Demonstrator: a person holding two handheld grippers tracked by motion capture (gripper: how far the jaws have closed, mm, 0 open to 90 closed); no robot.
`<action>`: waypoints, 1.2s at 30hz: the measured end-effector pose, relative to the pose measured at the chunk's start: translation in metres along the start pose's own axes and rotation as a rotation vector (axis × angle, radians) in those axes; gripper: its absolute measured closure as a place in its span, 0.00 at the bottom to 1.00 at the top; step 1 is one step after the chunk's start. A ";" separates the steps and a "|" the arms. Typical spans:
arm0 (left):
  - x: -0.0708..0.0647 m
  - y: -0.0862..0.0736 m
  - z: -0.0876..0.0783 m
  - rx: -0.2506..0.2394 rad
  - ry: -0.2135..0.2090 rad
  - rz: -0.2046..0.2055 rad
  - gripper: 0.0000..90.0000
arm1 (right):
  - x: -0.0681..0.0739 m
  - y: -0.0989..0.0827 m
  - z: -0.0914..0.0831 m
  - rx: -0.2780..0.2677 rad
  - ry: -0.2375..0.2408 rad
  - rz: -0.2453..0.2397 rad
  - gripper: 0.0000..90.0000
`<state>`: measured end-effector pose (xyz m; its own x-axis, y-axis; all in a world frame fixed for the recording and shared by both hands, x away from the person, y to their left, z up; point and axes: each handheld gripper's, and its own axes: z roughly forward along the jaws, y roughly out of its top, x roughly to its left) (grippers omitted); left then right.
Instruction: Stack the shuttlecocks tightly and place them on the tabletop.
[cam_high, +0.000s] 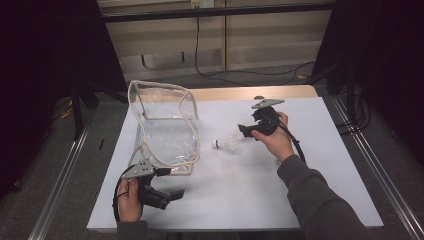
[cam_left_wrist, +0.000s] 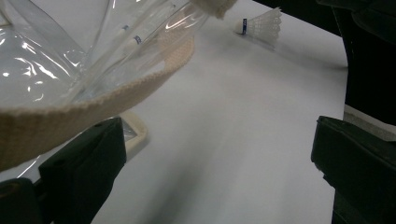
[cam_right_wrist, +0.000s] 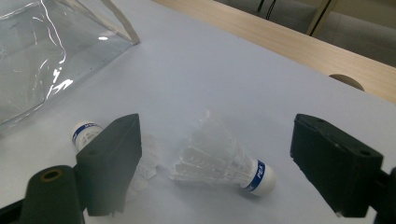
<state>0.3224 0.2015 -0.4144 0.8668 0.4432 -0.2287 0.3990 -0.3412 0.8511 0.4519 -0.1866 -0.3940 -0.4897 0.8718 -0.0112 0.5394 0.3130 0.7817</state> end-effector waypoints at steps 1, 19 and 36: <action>0.000 0.000 0.000 -0.001 -0.001 0.001 0.04 | 0.000 0.000 0.001 0.003 0.003 0.003 0.20; 0.002 -0.001 0.001 0.005 0.000 -0.006 0.04 | 0.000 -0.007 0.025 0.070 -0.039 -0.008 0.34; 0.003 -0.002 0.001 0.003 0.004 -0.007 0.04 | -0.011 -0.005 0.012 0.080 -0.052 -0.008 0.68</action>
<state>0.3241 0.2024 -0.4174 0.8630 0.4485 -0.2328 0.4057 -0.3404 0.8483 0.4626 -0.1935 -0.4056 -0.4589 0.8870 -0.0515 0.5893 0.3473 0.7295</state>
